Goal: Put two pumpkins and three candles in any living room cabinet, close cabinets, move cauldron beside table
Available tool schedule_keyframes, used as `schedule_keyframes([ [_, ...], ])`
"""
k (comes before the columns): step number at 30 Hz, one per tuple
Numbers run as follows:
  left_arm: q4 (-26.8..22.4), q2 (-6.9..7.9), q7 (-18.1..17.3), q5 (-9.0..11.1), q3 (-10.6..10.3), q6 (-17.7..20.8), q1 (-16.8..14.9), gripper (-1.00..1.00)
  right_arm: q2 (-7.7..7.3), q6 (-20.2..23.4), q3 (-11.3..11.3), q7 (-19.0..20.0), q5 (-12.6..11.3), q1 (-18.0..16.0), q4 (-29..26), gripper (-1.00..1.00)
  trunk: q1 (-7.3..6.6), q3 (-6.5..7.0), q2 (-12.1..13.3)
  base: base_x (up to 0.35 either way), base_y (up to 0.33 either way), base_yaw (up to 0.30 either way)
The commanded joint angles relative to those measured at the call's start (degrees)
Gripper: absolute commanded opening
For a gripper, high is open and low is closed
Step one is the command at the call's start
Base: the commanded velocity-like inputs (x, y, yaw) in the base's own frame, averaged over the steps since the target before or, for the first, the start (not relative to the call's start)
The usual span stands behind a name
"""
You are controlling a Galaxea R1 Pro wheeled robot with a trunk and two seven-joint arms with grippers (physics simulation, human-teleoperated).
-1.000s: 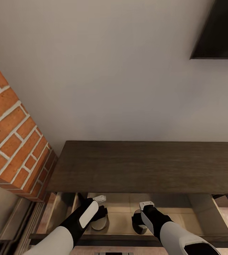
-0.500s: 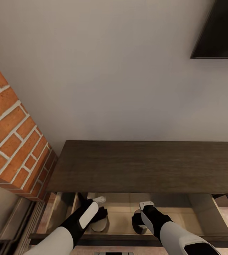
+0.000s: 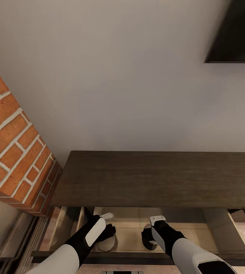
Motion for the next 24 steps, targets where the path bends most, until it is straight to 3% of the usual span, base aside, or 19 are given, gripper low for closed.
schedule_keyframes([
  [1, 0.1, 0.28, 0.4, -1.4, -0.1, 0.3, 0.0, -1.0, 0.0, 0.0, 0.0, 0.0, 0.0, 0.0, 0.0, -1.0, 0.0, 0.0, 0.0, 0.0, 0.0, 0.0],
  [16, 0.0, 0.31, 0.4, -1.4, -0.1, 0.3, 0.0, -1.0, 0.01, -0.1, -0.1, -0.1, -0.3, 0.3, 0.8, -1.0, 0.0, 0.0, 0.0, 0.0, 0.0, 0.0],
  [24, -0.1, 0.32, 0.4, -1.4, -0.1, 0.3, 0.0, -1.0, 0.01, -3.6, -0.1, -0.4, -0.4, 0.6, 2.2, -1.0, 0.0, 0.0, 0.0, 0.0, 0.0, 0.0],
])
